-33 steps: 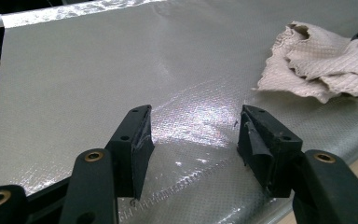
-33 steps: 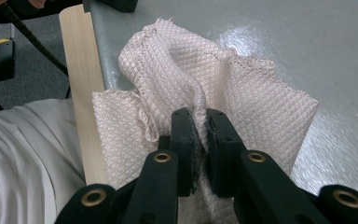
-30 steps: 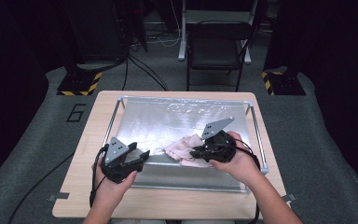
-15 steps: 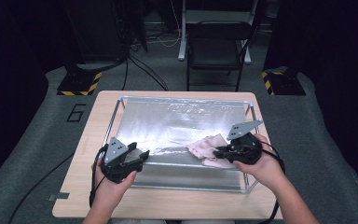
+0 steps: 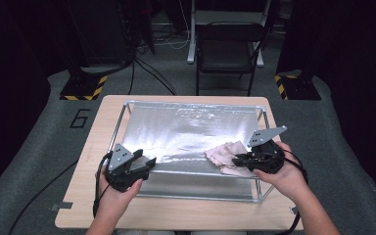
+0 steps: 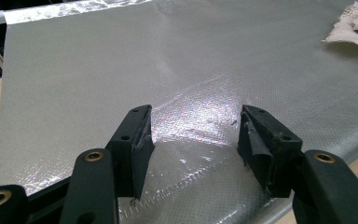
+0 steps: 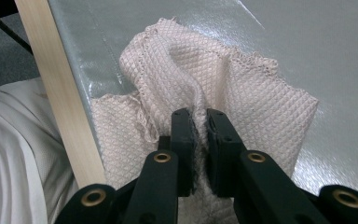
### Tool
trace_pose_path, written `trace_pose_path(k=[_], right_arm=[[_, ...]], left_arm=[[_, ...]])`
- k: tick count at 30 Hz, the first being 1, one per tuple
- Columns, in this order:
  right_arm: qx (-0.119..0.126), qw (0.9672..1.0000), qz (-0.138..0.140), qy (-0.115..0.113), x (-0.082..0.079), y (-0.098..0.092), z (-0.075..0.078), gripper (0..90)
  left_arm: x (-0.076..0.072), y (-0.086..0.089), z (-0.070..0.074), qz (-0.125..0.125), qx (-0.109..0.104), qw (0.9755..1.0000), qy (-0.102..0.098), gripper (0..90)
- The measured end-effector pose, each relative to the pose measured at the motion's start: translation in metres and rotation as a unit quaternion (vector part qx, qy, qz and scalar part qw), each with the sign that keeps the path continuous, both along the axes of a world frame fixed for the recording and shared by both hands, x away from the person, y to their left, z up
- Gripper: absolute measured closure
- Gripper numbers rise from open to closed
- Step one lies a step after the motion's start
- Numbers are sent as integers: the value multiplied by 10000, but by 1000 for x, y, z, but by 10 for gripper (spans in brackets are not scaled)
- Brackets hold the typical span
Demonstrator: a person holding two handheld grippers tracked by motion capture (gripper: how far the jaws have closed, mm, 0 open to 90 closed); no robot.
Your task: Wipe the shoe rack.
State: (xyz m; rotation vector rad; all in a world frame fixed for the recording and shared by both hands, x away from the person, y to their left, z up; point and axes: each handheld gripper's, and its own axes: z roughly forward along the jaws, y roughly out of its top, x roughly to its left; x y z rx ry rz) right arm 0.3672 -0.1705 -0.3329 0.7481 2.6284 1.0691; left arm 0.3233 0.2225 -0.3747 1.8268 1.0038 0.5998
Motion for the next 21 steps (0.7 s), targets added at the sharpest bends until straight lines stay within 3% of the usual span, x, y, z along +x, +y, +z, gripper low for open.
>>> trace_pose_path(k=[10, 21], right_arm=[[-64, 9998, 168, -19, 7, 32, -1, 821], [-183, 9980, 607, 48, 13, 73, 1, 818]], left_arm=[[0, 1, 0, 3, 9, 10000, -11, 442], [0, 0, -1, 36, 35, 10000, -41, 442]])
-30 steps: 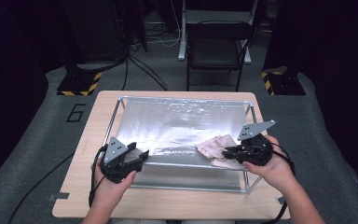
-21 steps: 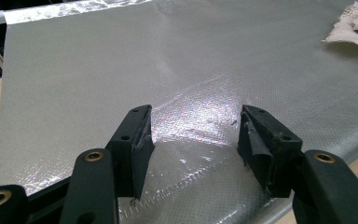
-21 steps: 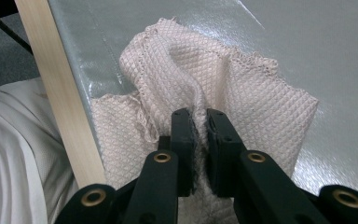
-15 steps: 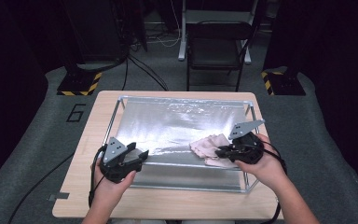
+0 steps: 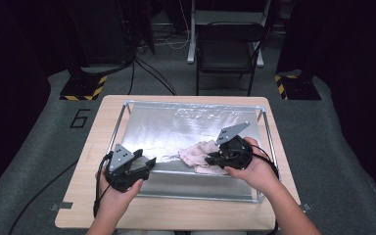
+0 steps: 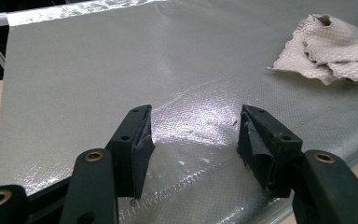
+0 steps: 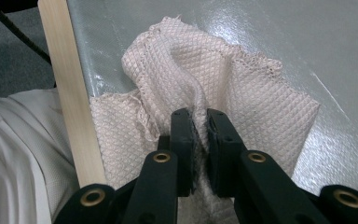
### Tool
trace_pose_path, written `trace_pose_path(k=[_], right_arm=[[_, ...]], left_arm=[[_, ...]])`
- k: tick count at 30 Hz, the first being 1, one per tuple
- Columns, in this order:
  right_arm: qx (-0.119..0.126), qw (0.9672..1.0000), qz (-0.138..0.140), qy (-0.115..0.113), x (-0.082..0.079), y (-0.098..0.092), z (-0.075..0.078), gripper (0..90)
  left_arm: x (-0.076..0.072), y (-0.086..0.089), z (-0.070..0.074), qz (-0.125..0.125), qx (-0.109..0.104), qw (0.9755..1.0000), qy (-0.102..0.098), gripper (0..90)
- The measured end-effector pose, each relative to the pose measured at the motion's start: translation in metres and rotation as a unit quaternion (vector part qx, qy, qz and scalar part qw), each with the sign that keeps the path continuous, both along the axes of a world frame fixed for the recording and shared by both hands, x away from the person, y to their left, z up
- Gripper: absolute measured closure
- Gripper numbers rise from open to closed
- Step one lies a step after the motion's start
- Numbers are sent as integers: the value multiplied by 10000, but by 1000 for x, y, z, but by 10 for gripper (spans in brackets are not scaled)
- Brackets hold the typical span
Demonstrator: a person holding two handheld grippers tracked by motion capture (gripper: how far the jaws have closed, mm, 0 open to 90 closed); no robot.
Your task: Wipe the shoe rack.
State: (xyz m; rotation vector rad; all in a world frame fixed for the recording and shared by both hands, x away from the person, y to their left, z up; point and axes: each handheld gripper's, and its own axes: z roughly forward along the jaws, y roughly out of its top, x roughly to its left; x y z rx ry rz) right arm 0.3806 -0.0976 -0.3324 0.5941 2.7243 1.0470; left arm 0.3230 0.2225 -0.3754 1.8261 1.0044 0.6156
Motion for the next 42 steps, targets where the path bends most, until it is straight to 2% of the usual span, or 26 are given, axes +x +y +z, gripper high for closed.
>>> trace_pose_path(k=[4, 9, 12, 15, 16, 17, 25, 33, 42], right_arm=[[2, 10000, -2, -15, -1, 0, 1, 818], [28, 10000, -91, -27, -4, -11, 1, 819], [44, 9999, -160, -8, -5, -23, 0, 819], [168, 9993, -337, 24, -8, -41, -1, 820], [168, 9993, -337, 24, -8, -41, -1, 820], [183, 9992, -354, -14, -9, -50, -1, 819], [255, 9978, -616, 5, -16, -78, -1, 819], [348, 9965, -763, -40, -23, -103, -1, 820], [382, 9953, -892, -36, -29, -119, -1, 819]], left_arm=[[0, 0, 0, 2, 1, 10000, -28, 442], [0, 1, 0, 5, 1, 10000, -27, 445], [0, 1, 0, 10, -2, 10000, -17, 445], [0, 1, -1, 16, -9, 10000, -22, 445], [-1, 1, 0, 10, 3, 10000, -6, 445], [-1, 2, -1, 16, -10, 10000, -4, 445], [-1, 3, -1, 25, -7, 10000, -19, 445], [-1, 3, -1, 38, -35, 10000, -27, 445], [-1, 4, -1, 34, -23, 10000, -23, 445]])
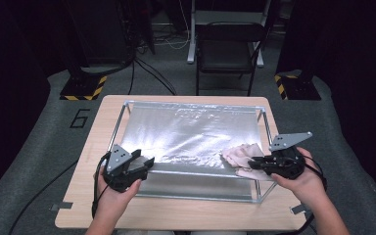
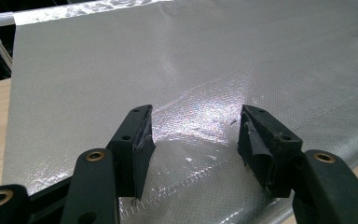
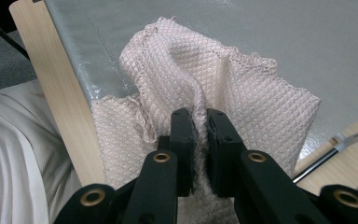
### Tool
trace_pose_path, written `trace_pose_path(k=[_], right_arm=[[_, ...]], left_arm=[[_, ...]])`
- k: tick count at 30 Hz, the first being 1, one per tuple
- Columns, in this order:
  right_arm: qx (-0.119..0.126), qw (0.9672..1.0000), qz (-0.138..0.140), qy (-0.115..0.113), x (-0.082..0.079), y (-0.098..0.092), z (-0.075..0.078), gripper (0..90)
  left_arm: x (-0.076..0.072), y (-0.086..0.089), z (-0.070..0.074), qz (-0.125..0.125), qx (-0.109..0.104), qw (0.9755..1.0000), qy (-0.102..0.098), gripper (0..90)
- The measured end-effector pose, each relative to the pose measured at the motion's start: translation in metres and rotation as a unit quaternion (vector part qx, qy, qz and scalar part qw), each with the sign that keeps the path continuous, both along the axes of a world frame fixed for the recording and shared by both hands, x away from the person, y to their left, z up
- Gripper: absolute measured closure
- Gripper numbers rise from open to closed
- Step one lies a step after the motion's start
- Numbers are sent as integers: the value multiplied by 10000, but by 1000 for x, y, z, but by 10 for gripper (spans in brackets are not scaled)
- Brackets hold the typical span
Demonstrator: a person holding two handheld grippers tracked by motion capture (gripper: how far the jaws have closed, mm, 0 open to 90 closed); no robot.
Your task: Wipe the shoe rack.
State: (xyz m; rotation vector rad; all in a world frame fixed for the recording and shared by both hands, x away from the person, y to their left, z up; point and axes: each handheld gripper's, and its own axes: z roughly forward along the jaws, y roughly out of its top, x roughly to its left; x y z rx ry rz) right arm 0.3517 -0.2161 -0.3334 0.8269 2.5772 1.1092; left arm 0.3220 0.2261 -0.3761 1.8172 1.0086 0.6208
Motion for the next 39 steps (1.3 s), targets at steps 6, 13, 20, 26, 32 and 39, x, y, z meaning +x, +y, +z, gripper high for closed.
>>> trace_pose_path(k=[6, 13, 20, 26, 32, 39], right_arm=[[16, 10000, -13, 8, -1, -8, 0, 820], [185, 9998, -109, 9, -1, -7, -4, 821], [237, 9996, -125, 20, 3, -1, -6, 822], [290, 9995, -137, -23, 10, 8, -8, 822], [221, 9996, -164, -14, 14, 14, -7, 821], [194, 9994, -258, -105, 23, 27, -8, 821]], left_arm=[[0, 1, 0, -13, 1, 10000, 9, 445], [0, 2, 0, 7, 3, 10000, 28, 445], [1, 6, 0, 67, -36, 10000, 28, 445], [2, 10, 1, 175, -13, 9998, 34, 445], [6, 13, 1, 212, -14, 9998, 56, 448], [11, 17, 0, 254, -23, 9997, -2, 448]])
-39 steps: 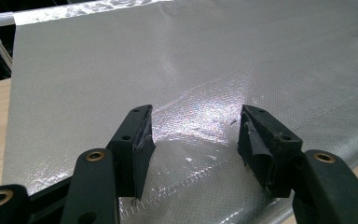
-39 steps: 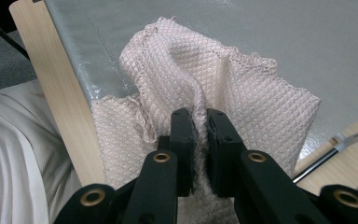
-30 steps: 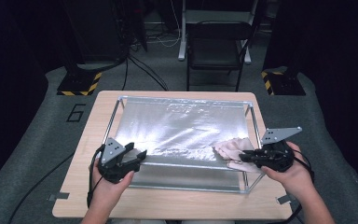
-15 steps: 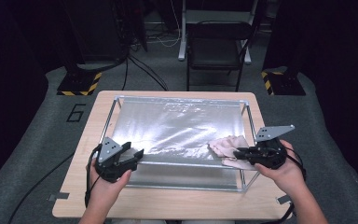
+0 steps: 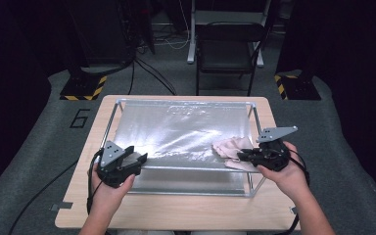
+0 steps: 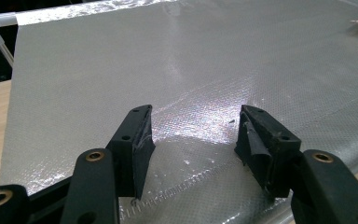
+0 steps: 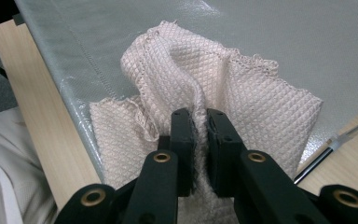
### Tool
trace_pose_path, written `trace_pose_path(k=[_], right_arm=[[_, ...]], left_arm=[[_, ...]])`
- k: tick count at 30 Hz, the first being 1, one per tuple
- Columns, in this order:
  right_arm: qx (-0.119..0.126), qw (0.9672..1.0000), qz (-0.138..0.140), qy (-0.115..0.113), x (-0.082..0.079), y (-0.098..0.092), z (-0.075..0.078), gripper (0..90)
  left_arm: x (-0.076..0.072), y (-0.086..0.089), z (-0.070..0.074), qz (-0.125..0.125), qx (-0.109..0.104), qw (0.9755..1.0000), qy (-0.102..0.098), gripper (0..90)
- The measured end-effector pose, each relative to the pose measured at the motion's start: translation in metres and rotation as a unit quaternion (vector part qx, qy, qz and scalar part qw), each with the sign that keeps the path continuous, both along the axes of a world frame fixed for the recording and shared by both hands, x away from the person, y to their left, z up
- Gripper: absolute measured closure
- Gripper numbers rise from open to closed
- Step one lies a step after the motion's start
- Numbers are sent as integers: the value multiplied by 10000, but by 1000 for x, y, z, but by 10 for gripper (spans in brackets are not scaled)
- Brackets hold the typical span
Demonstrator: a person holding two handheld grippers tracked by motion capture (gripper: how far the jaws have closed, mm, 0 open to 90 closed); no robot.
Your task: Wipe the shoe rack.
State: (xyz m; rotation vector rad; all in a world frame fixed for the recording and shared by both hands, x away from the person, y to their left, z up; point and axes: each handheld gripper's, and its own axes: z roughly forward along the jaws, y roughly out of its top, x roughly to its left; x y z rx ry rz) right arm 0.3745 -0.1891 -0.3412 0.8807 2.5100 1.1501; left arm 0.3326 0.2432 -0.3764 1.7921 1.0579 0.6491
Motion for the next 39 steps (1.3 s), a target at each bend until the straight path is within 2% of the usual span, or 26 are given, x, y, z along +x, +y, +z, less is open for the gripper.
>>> trace_pose_path(k=[3, 6, 7, 9, 12, 15, 22, 25, 26, 27, 28, 33, 37, 39], right_arm=[[-7, 10000, -16, -78, 2, 4, 0, 821], [-33, 10000, -26, -1, 2, 5, 1, 820], [-54, 10000, 25, -49, 3, 3, 1, 820], [38, 10000, -18, -39, 3, 3, 1, 820], [-70, 10000, -36, 14, 1, -4, 3, 821], [-52, 9999, -97, -45, 0, -8, 3, 821], [-87, 9999, -112, 13, -3, -21, 4, 820], [-1, 9998, -170, -57, -3, -20, 2, 820], [-3, 9998, -182, 13, -3, -19, 2, 820], [-3, 9998, -182, 13, -3, -19, 2, 820], [97, 9998, -167, -18, -3, -17, 1, 820], [105, 9998, -125, 62, -2, -12, 1, 821], [213, 9996, -195, -55, -1, -7, -2, 821], [173, 9997, -148, -53, -1, -6, -1, 820]], left_arm=[[1, 2, 0, 5, -5, 10000, 21, 448], [2, 3, 0, 5, -1, 10000, -1, 449], [2, 3, 0, 2, -1, 10000, -11, 448], [1, 3, 0, 3, -1, 10000, -13, 449], [1, 3, 0, 6, -8, 10000, 2, 449], [1, 3, 0, 8, -13, 10000, 8, 450], [1, 3, 0, 10, -34, 10000, 12, 450], [2, 3, 0, 13, -24, 10000, 12, 449], [2, 3, 0, 6, -33, 10000, 40, 450], [2, 3, 0, 12, -39, 10000, 42, 450], [2, 3, 0, 11, -28, 10000, 46, 450], [2, 3, 0, 27, -24, 10000, 36, 450], [2, 5, 0, 46, -38, 10000, 31, 450], [2, 6, 0, 49, -30, 10000, 19, 450]])
